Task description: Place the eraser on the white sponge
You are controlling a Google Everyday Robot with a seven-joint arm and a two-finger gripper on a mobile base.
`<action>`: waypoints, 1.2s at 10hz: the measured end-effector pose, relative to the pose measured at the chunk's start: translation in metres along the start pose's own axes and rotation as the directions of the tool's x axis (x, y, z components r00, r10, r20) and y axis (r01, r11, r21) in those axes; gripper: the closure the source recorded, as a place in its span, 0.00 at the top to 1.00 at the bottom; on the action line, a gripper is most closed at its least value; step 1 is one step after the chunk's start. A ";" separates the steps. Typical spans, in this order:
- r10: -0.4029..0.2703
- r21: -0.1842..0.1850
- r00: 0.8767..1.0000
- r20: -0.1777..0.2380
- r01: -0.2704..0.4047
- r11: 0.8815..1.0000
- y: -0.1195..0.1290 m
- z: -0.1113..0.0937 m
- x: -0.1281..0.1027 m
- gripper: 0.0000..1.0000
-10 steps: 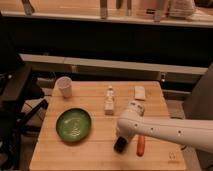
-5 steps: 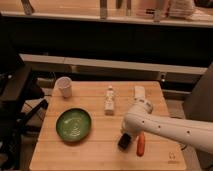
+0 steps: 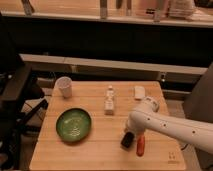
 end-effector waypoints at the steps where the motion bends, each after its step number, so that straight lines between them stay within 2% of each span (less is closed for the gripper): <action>1: -0.006 0.002 1.000 0.002 0.006 1.000 -0.005 0.001 0.000 0.14; 5: 0.008 -0.004 1.000 0.002 -0.008 1.000 0.001 0.003 0.005 0.05; 10: -0.007 0.003 1.000 0.021 0.007 1.000 0.002 0.008 0.010 0.05; 12: 0.005 0.006 1.000 0.015 -0.005 1.000 0.003 0.008 0.019 0.12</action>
